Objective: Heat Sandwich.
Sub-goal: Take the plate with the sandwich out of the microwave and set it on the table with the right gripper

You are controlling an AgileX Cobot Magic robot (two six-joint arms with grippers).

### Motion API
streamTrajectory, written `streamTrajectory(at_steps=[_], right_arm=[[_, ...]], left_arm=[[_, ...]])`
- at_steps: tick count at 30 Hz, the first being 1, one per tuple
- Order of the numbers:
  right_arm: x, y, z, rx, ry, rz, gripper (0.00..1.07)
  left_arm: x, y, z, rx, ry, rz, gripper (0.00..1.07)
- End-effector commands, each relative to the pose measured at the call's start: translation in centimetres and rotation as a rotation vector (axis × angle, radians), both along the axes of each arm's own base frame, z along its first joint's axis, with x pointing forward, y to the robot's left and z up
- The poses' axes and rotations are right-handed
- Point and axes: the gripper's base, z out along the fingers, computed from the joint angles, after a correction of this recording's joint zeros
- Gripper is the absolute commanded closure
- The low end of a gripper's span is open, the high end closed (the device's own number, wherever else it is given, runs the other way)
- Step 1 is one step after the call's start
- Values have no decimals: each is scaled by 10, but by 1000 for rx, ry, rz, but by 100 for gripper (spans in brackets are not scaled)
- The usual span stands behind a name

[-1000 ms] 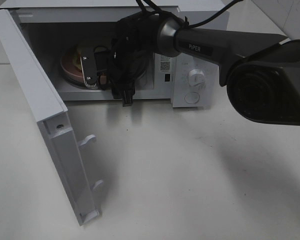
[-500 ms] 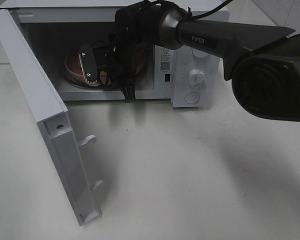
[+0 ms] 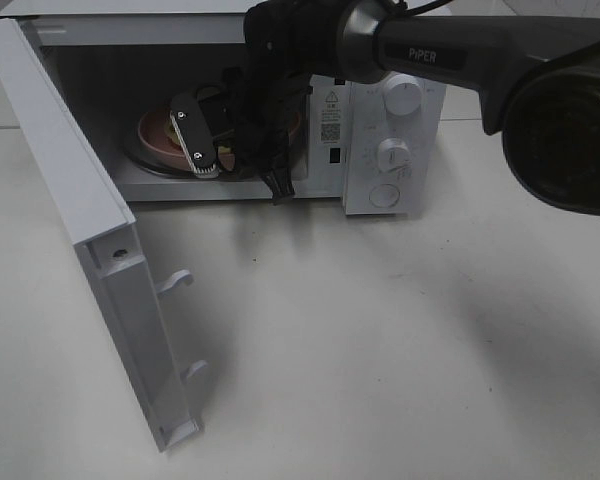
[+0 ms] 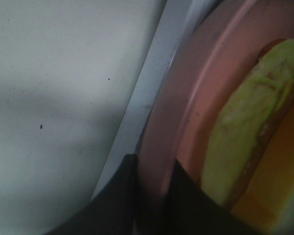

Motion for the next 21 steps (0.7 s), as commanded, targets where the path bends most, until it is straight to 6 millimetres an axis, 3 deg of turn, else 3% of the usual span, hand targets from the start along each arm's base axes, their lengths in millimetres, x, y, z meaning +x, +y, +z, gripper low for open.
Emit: streamTrajectory(at_steps=[1, 21], right_arm=[[-6, -5, -1, -37, 31, 34, 107], [-30, -16, 23, 33, -83, 162, 107]], left_arm=[[-2, 0, 0, -5, -27, 5, 9], [-2, 0, 0, -4, -27, 4, 9]])
